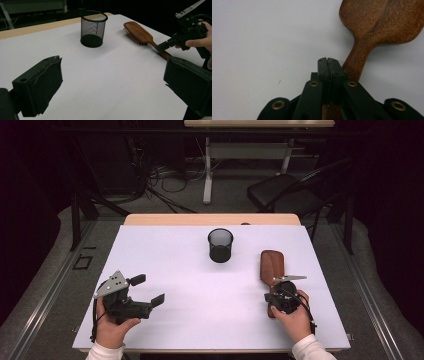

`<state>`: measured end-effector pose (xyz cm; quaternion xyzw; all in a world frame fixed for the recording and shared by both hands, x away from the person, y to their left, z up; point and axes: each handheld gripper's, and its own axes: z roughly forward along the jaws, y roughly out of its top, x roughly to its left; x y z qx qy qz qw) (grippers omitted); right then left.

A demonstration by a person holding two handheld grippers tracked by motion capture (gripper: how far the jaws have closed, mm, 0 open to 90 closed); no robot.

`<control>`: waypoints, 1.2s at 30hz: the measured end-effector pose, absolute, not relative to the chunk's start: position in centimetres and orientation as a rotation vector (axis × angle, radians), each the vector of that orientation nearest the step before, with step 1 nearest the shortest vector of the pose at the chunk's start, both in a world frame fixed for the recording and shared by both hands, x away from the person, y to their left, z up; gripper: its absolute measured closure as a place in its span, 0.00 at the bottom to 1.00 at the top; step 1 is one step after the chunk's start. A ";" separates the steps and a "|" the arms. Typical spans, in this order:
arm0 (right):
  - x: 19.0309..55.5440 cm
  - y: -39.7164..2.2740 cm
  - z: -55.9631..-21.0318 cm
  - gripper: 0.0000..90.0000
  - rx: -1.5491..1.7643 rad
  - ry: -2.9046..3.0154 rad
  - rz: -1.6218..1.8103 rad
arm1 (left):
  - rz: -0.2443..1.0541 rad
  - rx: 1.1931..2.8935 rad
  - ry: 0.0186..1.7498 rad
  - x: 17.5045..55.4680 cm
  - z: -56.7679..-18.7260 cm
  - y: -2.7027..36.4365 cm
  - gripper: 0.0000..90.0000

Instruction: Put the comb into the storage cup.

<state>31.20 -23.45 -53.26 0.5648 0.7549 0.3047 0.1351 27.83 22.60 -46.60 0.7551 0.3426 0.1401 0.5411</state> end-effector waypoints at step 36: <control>30.5 -28.5 -53.9 0.97 1.810 1.990 0.912 | 0.322 1.796 0.819 27.9 -46.9 22.5 0.03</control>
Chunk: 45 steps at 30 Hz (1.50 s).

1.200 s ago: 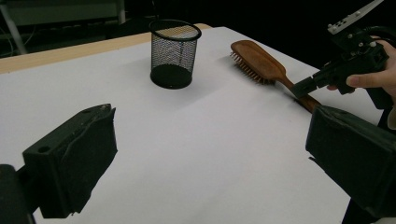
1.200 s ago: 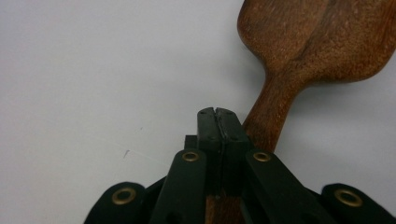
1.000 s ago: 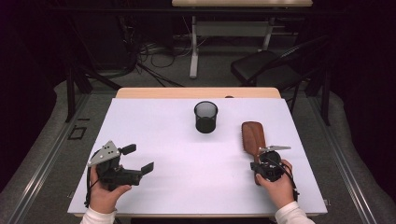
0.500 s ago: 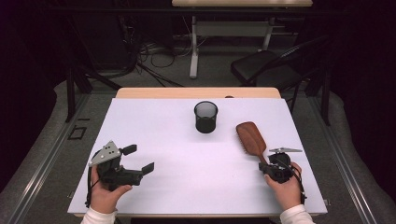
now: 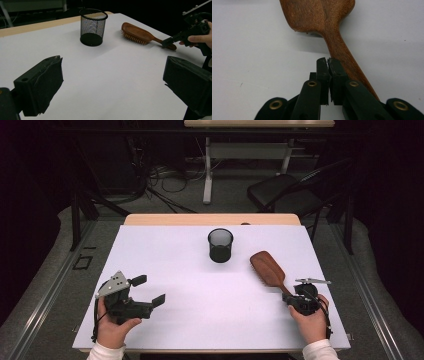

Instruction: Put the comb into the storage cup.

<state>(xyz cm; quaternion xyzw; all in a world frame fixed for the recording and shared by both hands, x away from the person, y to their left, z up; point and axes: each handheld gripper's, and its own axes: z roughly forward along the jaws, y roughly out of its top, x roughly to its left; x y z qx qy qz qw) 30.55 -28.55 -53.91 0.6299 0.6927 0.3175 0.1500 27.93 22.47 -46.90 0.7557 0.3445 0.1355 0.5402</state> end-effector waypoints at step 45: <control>30.6 -28.9 -52.4 0.72 1.761 2.021 1.014 | 0.321 1.789 0.828 28.0 -47.0 22.5 0.04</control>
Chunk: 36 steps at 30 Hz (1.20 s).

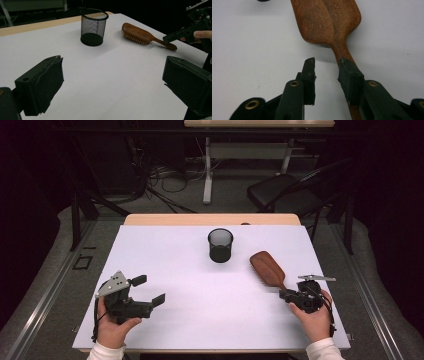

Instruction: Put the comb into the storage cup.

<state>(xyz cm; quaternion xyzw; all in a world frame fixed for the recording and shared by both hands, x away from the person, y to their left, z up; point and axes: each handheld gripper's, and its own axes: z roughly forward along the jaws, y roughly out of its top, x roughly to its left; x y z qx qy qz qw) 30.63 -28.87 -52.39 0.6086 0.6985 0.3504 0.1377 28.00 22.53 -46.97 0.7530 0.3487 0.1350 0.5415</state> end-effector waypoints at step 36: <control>31.2 -29.4 -49.8 0.49 1.569 2.144 1.008 | 0.318 1.794 0.825 27.9 -47.0 22.4 0.04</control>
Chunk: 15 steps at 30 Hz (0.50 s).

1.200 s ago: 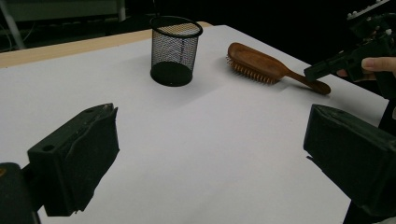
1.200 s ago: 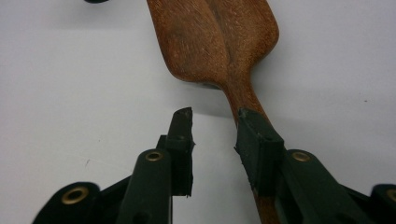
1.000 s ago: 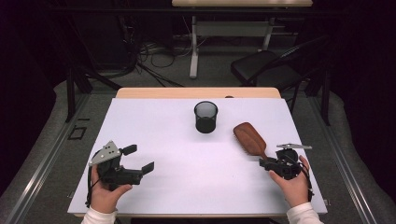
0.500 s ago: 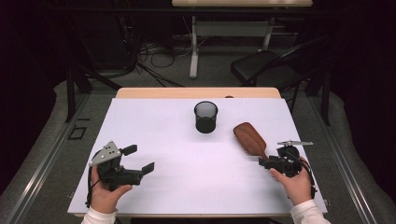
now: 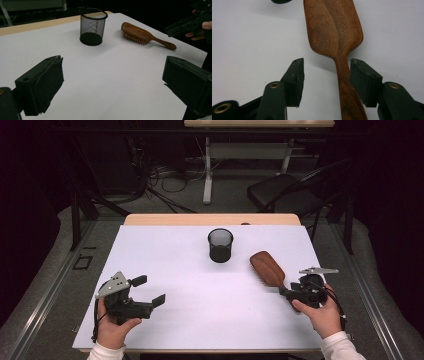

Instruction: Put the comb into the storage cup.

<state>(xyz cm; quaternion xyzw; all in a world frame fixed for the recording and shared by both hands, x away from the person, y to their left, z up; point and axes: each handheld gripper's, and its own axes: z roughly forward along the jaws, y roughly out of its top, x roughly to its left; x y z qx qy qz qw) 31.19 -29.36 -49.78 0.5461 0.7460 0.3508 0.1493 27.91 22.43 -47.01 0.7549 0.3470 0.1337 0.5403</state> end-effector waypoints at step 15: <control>32.1 -29.4 -49.1 0.19 1.553 2.249 0.931 | 0.317 1.796 0.824 27.9 -47.0 22.4 0.04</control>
